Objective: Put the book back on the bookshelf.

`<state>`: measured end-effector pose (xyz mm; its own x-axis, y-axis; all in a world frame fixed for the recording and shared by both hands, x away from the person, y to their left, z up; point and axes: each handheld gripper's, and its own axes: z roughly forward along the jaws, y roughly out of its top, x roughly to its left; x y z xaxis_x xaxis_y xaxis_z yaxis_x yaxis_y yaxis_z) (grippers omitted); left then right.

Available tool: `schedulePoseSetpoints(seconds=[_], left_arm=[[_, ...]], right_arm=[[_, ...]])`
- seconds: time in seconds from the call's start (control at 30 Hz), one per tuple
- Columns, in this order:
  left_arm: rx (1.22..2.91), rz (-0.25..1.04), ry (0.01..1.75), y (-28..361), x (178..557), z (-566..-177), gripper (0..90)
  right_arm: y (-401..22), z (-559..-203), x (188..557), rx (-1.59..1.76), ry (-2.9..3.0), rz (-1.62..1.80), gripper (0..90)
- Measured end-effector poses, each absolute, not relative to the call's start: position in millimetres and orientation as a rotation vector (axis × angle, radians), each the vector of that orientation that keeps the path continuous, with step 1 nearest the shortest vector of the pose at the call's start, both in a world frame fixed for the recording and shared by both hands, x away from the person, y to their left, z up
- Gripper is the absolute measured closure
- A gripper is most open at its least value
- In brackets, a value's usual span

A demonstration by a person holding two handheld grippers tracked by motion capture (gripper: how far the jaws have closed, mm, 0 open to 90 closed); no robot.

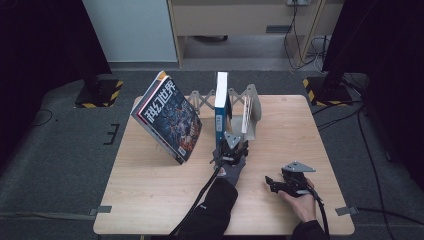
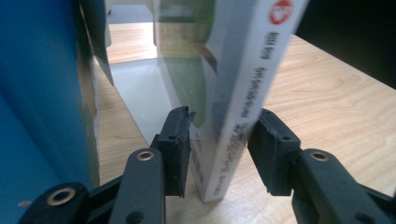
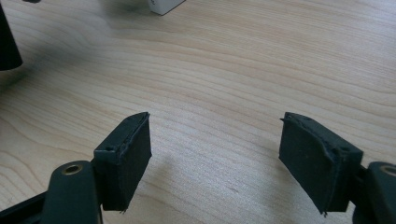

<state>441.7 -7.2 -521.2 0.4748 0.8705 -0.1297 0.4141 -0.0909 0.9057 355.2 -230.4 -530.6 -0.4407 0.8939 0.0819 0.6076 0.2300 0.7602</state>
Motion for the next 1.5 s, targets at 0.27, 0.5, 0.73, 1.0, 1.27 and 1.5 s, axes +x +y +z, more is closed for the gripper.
schedulePoseSetpoints(seconds=[0.27,0.5,0.73,1.0,1.27,1.5], left_arm=[[1.716,0.526,1.067,-1,434,-515,67.9],[1.749,0.490,1.049,4,439,-507,71.3],[1.758,0.479,1.052,-1,446,-505,71.3],[1.749,0.442,1.048,-8,451,-504,70.8],[1.774,0.423,1.019,-16,457,-500,69.6],[1.760,0.395,1.022,-17,458,-500,69.0]], right_arm=[[-232,-530,355,1.381,2.139,1.055,25.5],[-231,-530,355,1.388,2.138,1.052,25.6],[-231,-530,355,1.388,2.138,1.053,25.7],[-232,-530,355,1.383,2.139,1.054,25.7],[-232,-530,355,1.383,2.139,1.053,25.8],[-232,-530,355,1.379,2.139,1.055,25.8]])
